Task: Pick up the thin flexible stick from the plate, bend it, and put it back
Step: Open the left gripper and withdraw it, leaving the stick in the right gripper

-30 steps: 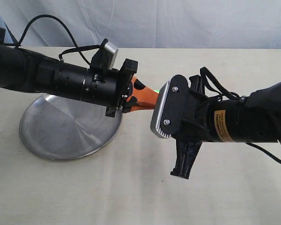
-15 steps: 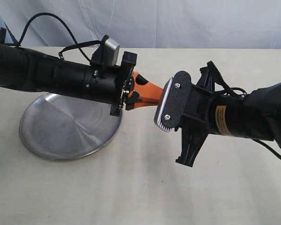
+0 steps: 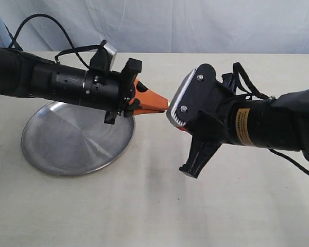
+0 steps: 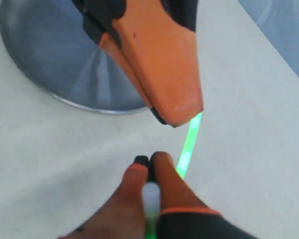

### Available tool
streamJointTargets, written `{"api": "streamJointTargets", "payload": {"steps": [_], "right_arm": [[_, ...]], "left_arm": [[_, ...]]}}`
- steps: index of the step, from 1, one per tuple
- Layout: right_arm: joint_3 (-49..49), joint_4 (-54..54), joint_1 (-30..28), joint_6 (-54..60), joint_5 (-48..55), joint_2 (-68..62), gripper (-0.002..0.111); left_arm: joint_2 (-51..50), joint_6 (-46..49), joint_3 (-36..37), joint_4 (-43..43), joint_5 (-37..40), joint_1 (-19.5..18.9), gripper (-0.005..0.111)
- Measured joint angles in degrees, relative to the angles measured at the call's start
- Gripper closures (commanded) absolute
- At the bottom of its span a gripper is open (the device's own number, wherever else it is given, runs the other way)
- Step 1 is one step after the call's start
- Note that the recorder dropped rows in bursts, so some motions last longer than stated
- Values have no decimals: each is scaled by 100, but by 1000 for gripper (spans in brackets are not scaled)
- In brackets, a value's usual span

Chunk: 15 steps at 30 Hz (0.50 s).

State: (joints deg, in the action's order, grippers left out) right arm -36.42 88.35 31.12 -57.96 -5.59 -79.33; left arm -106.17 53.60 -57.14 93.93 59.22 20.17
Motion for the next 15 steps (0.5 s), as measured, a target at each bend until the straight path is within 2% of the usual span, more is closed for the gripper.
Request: {"api": "streamJointTargets", "payload": {"steps": [6,11,13,15], "right_arm": [[-78,-1539,-10,-10,-854,119,109],[-137,-2173,-19,-10,-1351,72,109],[-124,-2157,-19,-46,-1345,68,109],[67,-2060,-19,-70,-1156,24,109]], "left_arm": [[214,402,35,-452,961,-783,107],[446,434,39,-931,1518,-1407,107],[491,388,48,-754,1364,-1627,107],[500,289,3,-195,729,-1896,107]]}}
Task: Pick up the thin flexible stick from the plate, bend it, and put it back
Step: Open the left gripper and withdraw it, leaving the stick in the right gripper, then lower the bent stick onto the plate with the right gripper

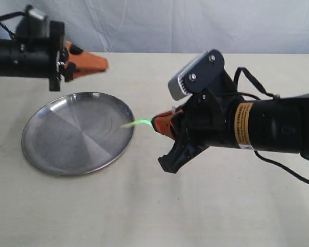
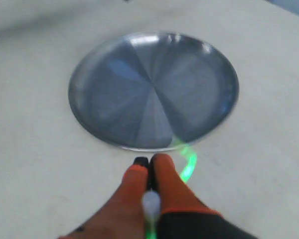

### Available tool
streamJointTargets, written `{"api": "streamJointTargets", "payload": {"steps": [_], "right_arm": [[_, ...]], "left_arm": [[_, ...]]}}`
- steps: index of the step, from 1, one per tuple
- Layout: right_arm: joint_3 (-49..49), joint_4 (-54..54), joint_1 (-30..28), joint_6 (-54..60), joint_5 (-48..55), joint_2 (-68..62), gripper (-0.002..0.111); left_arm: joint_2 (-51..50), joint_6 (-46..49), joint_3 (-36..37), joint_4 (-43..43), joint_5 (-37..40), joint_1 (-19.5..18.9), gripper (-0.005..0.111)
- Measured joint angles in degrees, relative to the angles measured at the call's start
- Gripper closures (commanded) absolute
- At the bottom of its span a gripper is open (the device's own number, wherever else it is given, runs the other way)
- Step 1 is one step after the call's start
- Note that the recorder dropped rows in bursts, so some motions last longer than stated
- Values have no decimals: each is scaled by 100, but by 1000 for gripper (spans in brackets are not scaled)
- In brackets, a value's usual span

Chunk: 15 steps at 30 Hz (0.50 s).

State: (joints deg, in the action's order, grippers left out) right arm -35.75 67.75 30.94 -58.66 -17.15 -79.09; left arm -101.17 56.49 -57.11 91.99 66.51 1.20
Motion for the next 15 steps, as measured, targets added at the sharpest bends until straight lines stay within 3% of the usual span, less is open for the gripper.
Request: {"api": "streamJointTargets", "payload": {"steps": [3,11,15], "right_arm": [[41,-138,0,-11,6,-30,109],[-17,-366,0,-11,-234,-30,109],[-30,-835,0,30,-316,-30,109]], "left_arm": [[0,-101,127,567,-278,-96,107],[15,-51,362,690,-287,-34,107],[123,215,366,690,-263,-255,107]]}}
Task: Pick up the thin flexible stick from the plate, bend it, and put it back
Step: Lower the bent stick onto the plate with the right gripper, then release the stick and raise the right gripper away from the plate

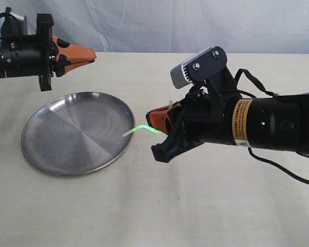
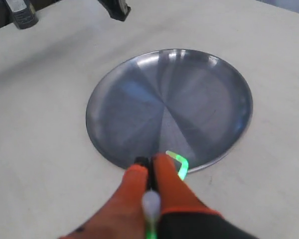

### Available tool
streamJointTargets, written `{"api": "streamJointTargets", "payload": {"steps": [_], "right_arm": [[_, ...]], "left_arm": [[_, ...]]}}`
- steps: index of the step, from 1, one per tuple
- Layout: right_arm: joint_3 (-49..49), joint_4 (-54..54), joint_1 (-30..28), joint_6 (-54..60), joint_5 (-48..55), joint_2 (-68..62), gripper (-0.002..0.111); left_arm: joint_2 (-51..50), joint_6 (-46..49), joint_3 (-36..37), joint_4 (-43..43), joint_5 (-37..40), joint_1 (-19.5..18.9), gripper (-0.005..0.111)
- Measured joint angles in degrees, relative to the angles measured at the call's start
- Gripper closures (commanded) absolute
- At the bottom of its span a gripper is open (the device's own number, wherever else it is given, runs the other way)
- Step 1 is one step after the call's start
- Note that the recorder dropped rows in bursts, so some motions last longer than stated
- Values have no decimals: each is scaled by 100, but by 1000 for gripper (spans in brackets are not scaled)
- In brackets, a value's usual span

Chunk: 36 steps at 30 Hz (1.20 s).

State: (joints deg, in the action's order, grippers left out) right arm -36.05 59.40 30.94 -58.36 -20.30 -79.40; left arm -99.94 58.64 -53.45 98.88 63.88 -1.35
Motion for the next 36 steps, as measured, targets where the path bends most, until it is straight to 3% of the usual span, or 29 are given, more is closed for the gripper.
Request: {"api": "streamJointTargets", "payload": {"steps": [7,12,26,28,32,36], "right_arm": [[-284,-1671,0,288,-1091,-623,109],[-1158,-2048,0,82,-1575,-1702,109],[-3262,-1650,11,-1667,-2096,-4272,109],[-3429,-1543,11,-1824,-2096,-4462,103],[-3663,-1298,31,-2048,-2099,-4680,72],[-3769,-1132,41,-2135,-2099,-4721,53]], "left_arm": [[749,286,0,7,187,-1244,107],[1418,534,0,46,441,-1906,107],[2047,932,0,-120,559,-2031,107],[2047,932,0,-135,559,-2031,107],[2047,932,0,-201,559,-2031,107],[2049,932,0,-344,559,-2031,107]]}}
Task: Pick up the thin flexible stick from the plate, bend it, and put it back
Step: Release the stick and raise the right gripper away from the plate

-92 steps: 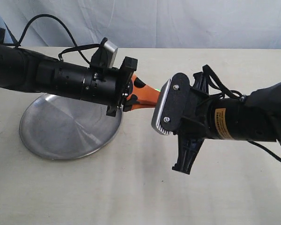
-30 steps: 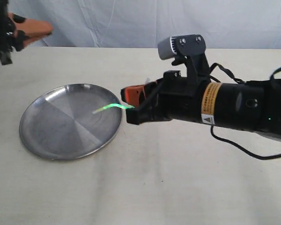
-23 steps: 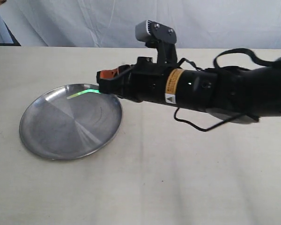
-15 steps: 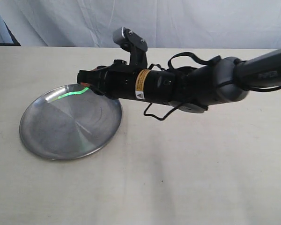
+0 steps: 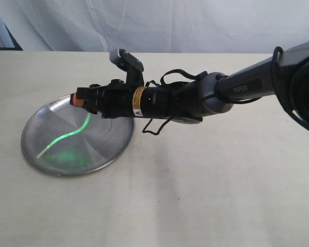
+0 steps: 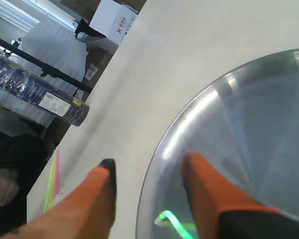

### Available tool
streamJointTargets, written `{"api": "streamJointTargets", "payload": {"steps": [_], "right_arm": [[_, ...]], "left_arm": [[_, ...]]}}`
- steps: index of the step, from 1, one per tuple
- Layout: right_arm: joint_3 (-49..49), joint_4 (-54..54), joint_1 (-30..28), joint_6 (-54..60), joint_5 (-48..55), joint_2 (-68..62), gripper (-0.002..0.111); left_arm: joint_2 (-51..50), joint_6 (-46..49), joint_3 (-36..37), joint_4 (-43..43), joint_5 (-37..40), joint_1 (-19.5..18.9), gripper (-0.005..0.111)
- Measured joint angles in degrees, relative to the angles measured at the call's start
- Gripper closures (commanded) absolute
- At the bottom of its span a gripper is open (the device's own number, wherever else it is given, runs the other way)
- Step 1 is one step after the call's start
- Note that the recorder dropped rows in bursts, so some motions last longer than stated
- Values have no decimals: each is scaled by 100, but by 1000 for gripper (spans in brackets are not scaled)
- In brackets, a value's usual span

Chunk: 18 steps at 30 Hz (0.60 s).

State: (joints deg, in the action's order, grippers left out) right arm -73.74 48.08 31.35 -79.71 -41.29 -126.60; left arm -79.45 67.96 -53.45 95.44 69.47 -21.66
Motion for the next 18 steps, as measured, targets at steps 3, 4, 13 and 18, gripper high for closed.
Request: {"api": "streamJointTargets", "payload": {"steps": [3,4,13,18], "right_arm": [[-10,27,0,-24,115,0,52],[-10,52,0,-24,218,14,52],[-10,89,-553,365,1381,600,57],[-10,1240,-862,226,1899,1290,108]], "left_arm": [[0,0,0,-26,0,0,107],[0,0,0,-26,0,0,107],[0,41,0,-114,0,0,107],[10,398,12,-260,0,0,107]]}}
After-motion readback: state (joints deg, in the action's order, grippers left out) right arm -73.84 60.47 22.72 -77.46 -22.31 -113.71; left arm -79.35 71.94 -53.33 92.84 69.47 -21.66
